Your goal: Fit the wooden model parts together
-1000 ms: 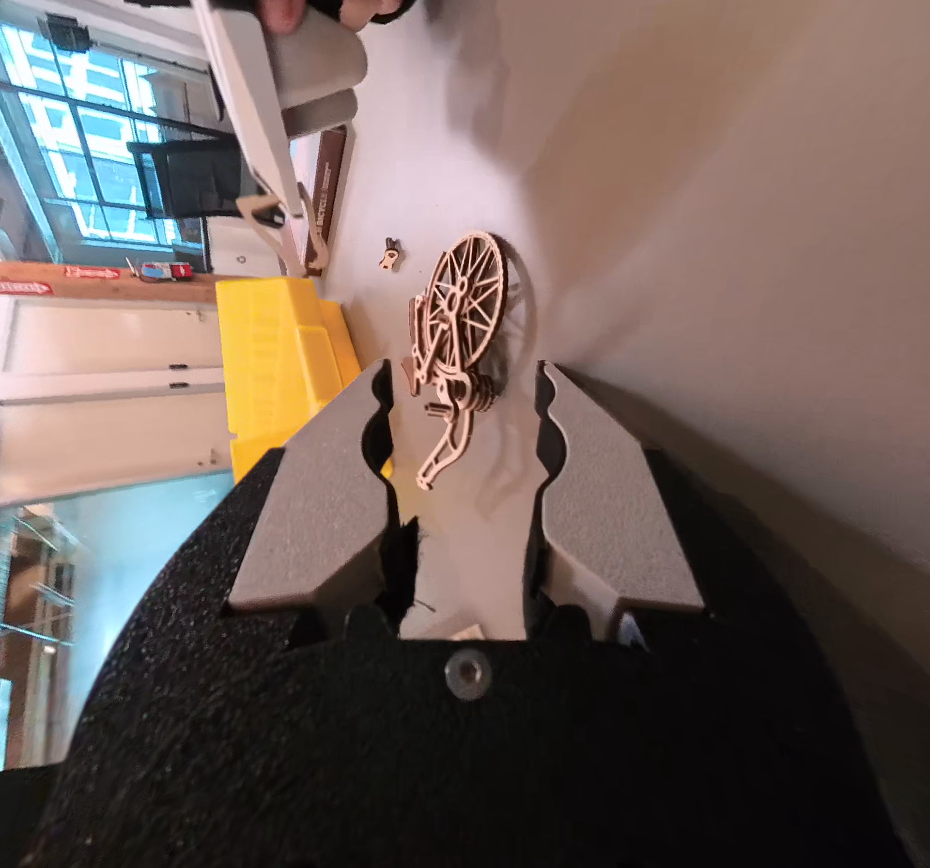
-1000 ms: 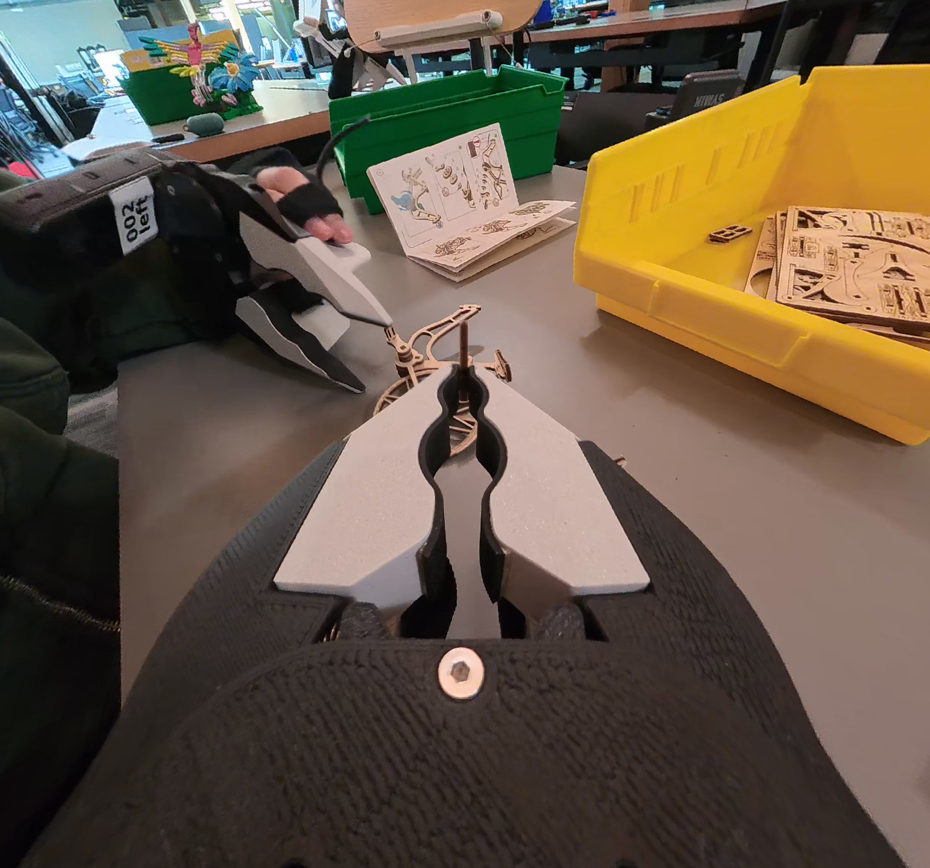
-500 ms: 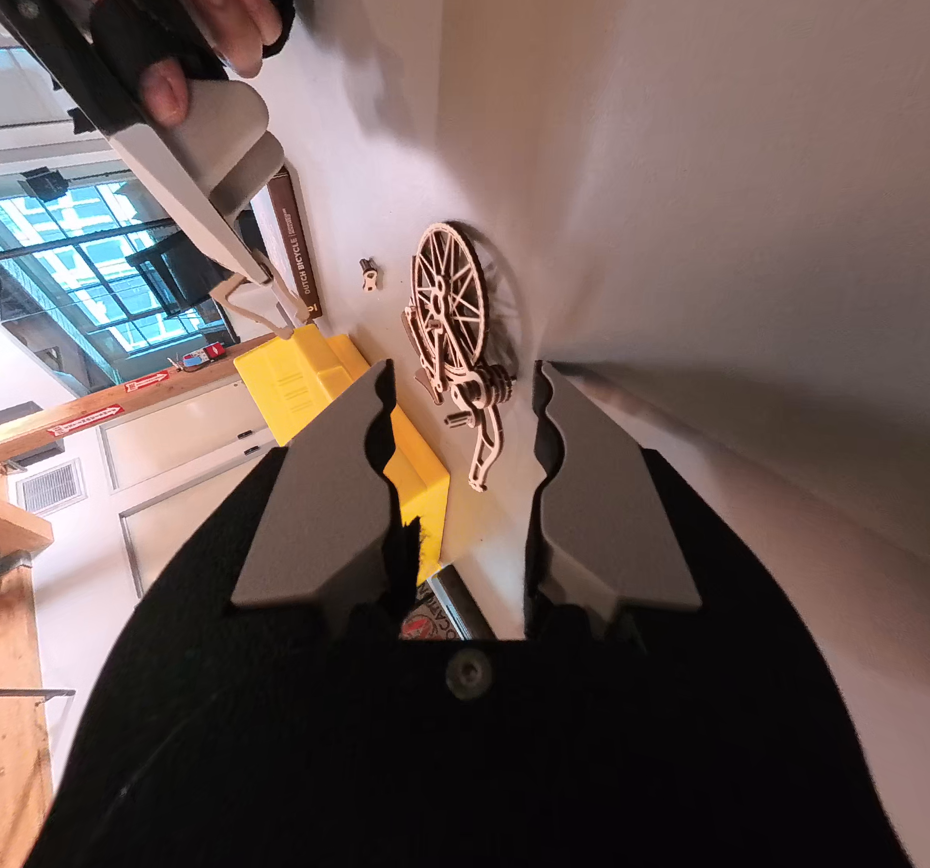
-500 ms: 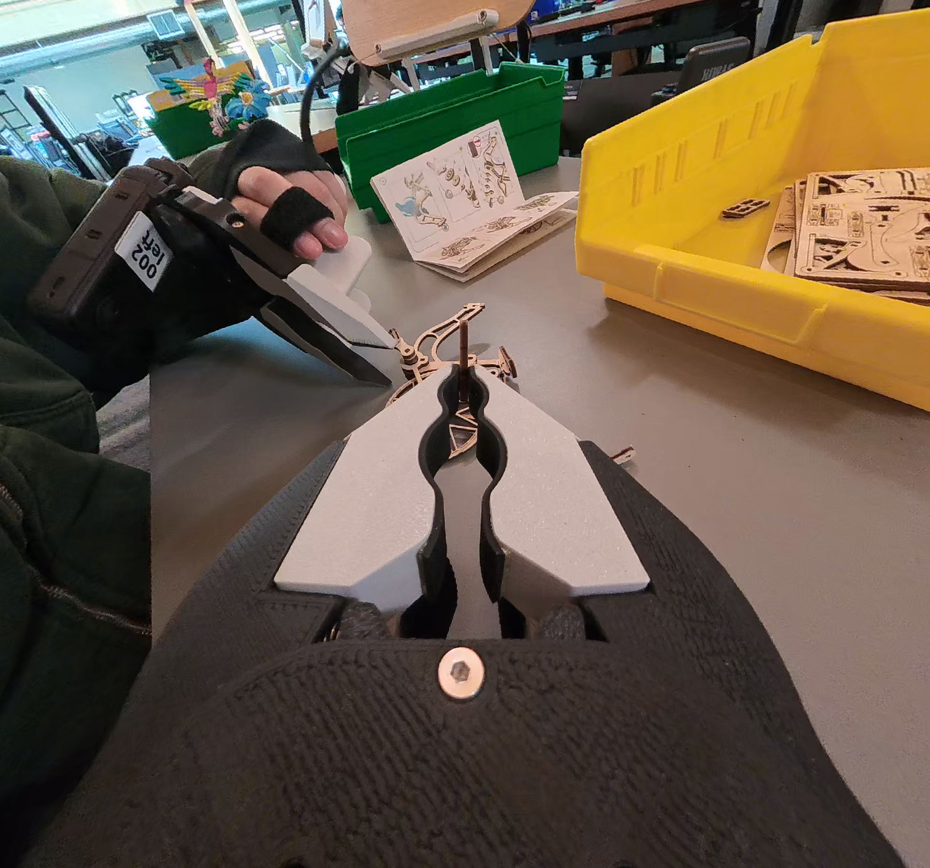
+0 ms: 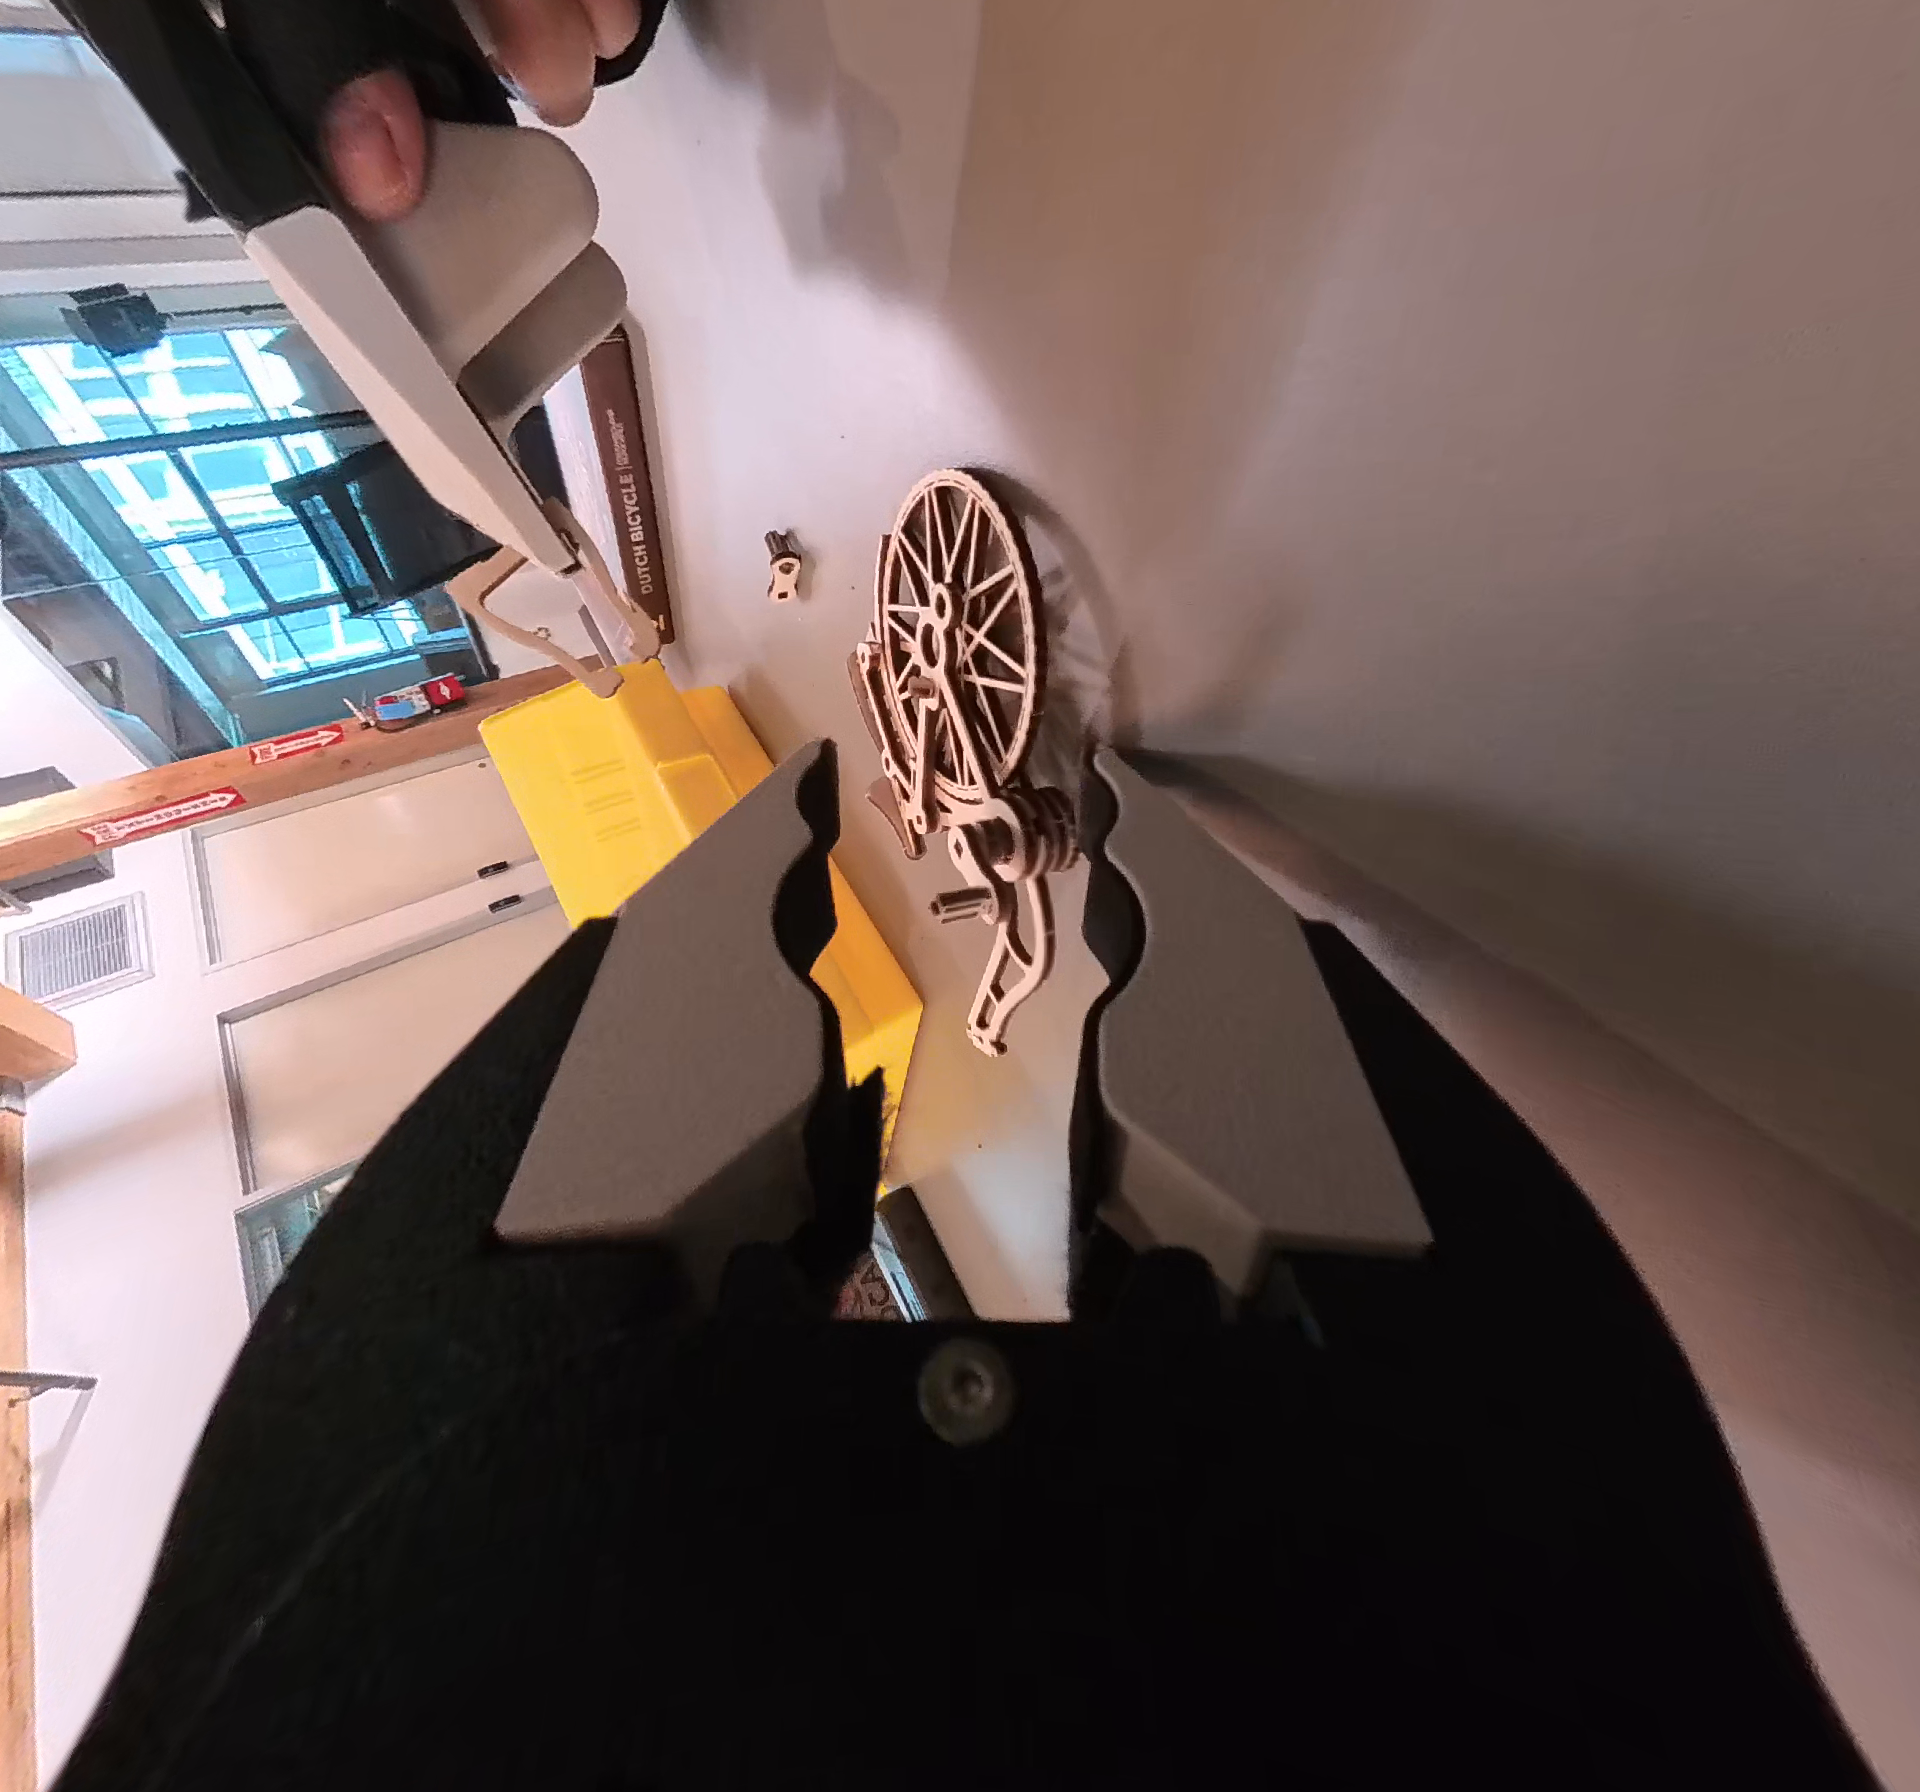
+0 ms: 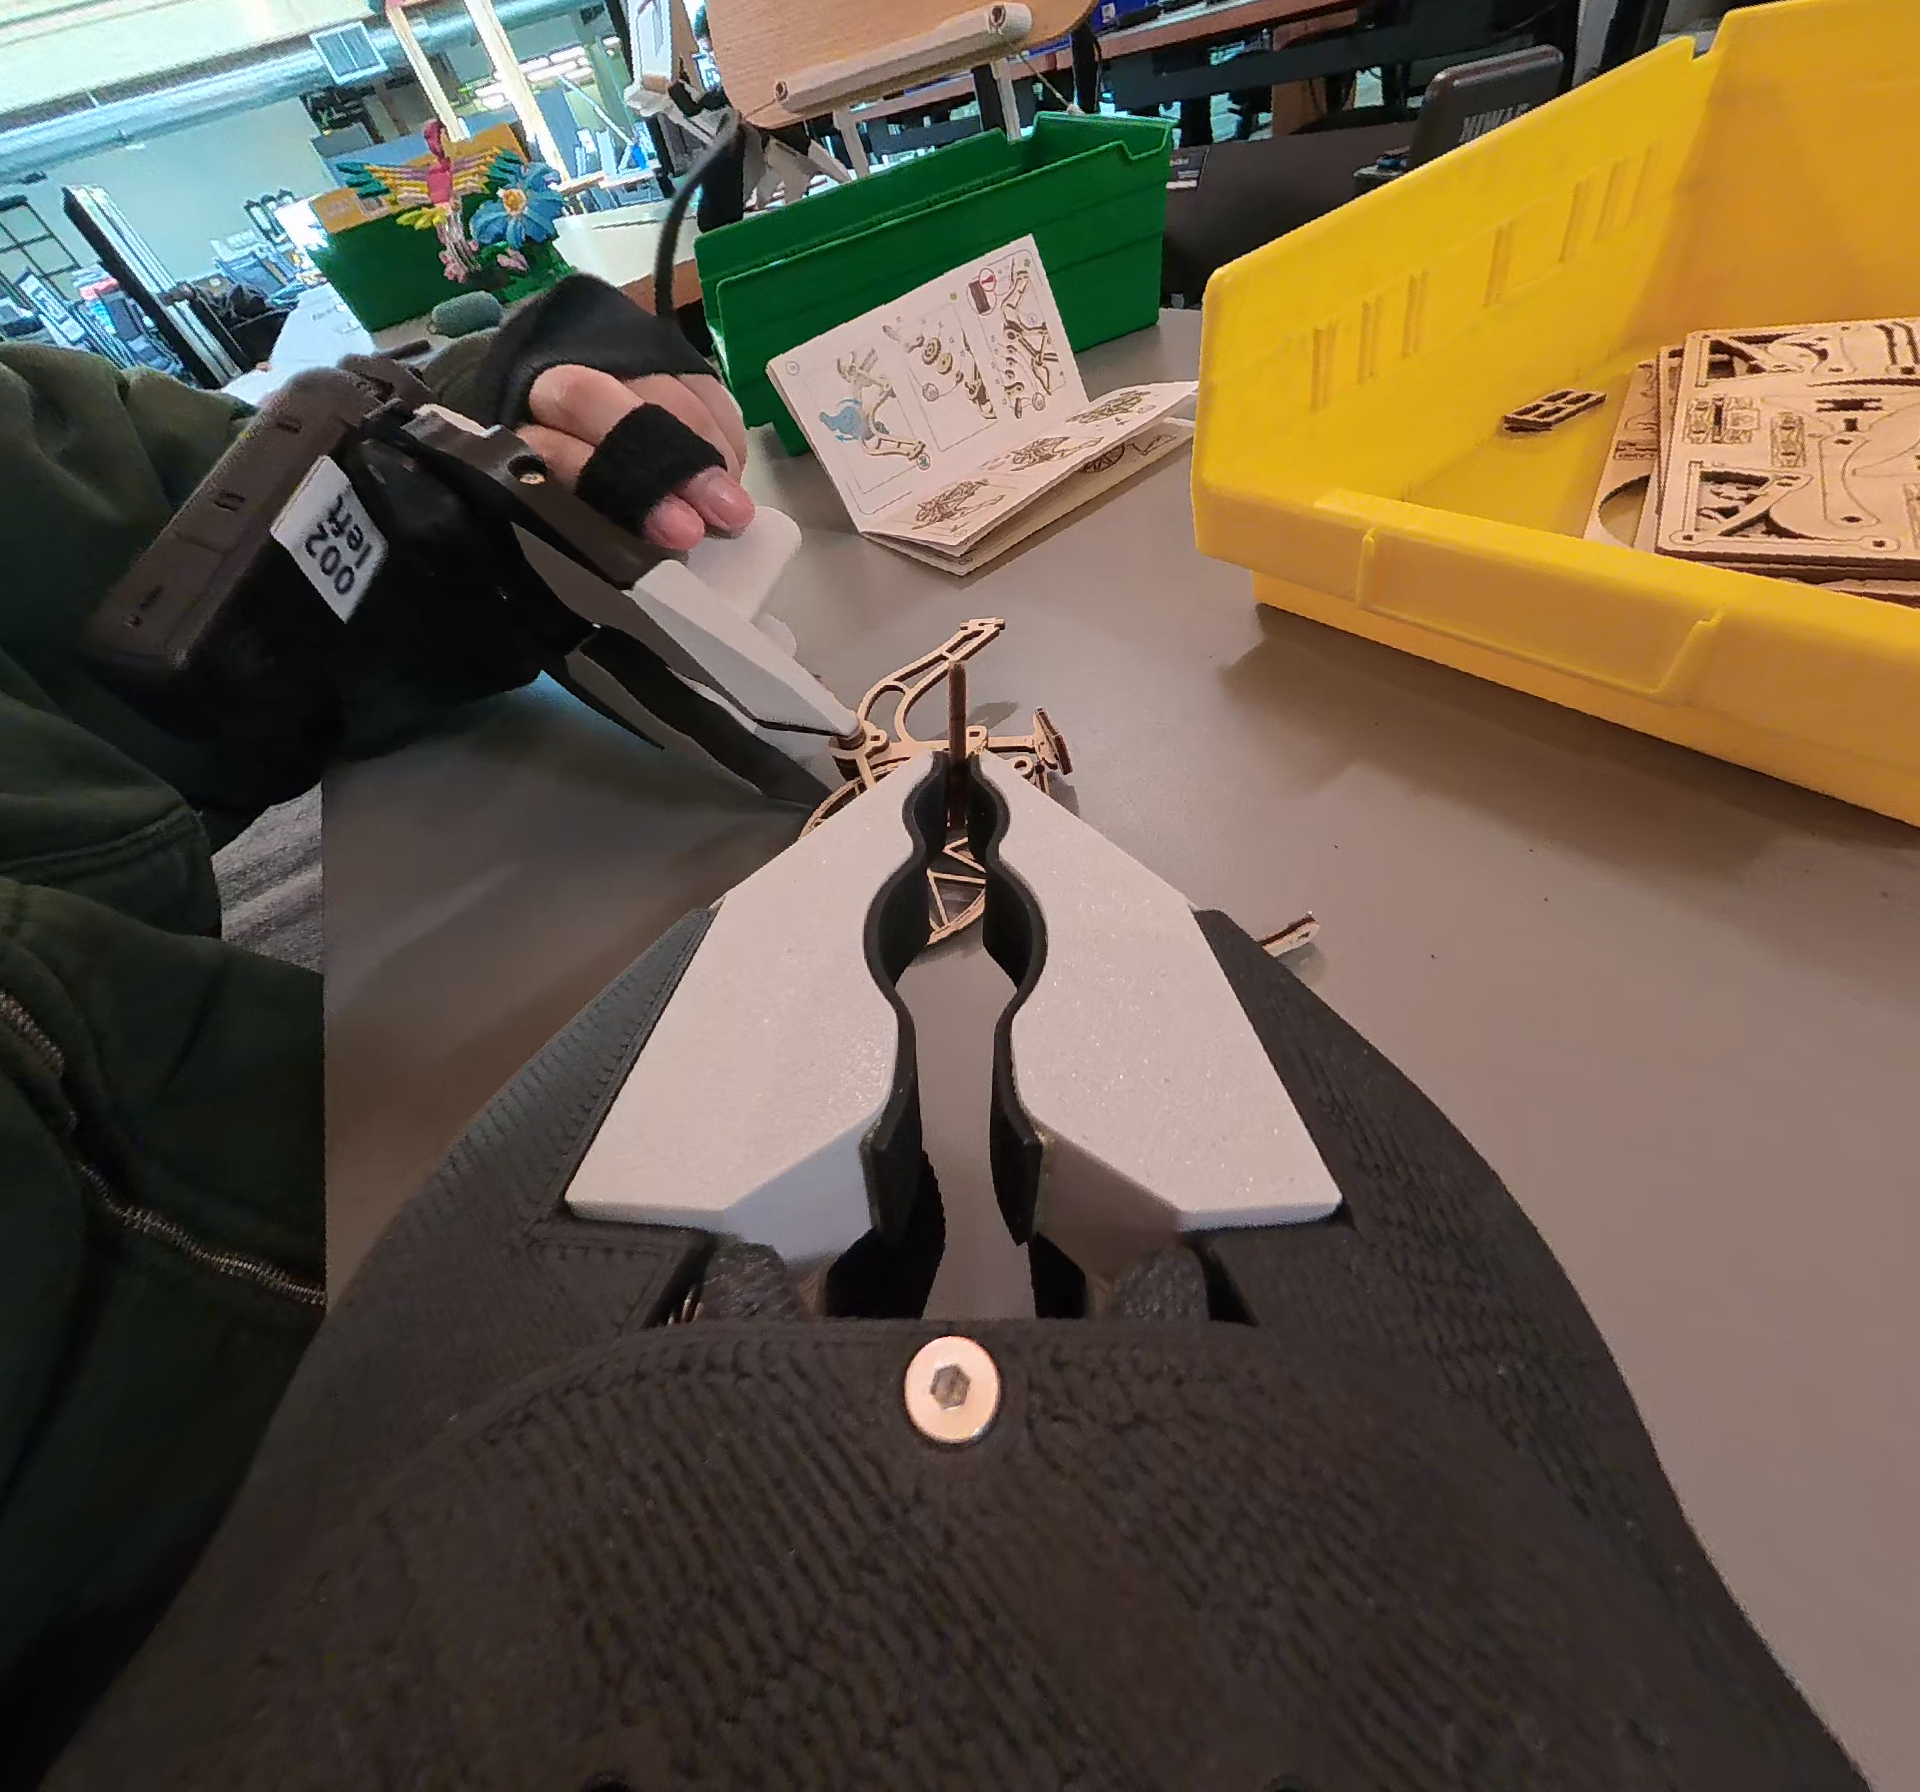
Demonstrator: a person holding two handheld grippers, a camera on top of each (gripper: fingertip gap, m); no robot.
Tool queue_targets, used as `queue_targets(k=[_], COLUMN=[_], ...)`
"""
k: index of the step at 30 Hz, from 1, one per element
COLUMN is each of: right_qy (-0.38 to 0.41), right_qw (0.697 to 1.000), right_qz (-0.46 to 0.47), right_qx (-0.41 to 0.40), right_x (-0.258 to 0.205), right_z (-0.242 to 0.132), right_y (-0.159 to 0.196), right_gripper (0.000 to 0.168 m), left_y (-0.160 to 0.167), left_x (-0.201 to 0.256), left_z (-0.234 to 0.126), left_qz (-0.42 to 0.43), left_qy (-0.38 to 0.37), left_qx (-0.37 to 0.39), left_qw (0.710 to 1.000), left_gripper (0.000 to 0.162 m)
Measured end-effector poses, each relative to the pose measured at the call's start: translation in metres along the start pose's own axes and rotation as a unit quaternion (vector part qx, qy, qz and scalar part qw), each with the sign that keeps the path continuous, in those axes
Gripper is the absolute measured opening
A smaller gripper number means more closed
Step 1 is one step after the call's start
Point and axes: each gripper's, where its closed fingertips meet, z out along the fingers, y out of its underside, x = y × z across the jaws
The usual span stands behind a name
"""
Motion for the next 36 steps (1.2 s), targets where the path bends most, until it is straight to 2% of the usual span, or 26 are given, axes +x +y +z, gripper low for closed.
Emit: queue_targets(k=[1, 8, 15, 24, 33, 36], right_qy=[0.001, 0.012, 0.0, -0.013, -0.013, -0.017], right_qw=[1.0, 0.999, 0.993, 0.984, 0.983, 0.991], right_qz=[0.003, 0.029, 0.056, 0.062, 0.074, 0.064], right_qx=[-0.001, -0.026, -0.106, -0.165, -0.166, -0.119], right_x=[0.001, 0.008, 0.007, 0.003, 0.004, 0.003], right_z=[0.0, 0.003, 0.014, 0.021, 0.021, 0.016], right_y=[0.0, 0.007, 0.03, 0.047, 0.048, 0.034], right_gripper=[0.0, 0.0, 0.0, 0.001, 0.001, 0.0], left_y=[0.0, 0.001, 0.002, 0.005, 0.008, 0.009], left_x=[0.0, 0.0, 0.001, 0.002, -0.002, -0.003], left_z=[0.001, 0.005, 0.009, 0.022, 0.03, 0.032], left_qz=[0.001, 0.013, 0.029, 0.052, 0.056, 0.052], left_qy=[-0.002, -0.008, -0.011, -0.017, -0.033, -0.044], left_qx=[0.0, 0.002, -0.002, -0.027, -0.051, -0.061], left_qw=[1.0, 1.0, 1.0, 0.998, 0.997, 0.996], left_gripper=[0.043, 0.036, 0.031, 0.012, 0.011, 0.01])
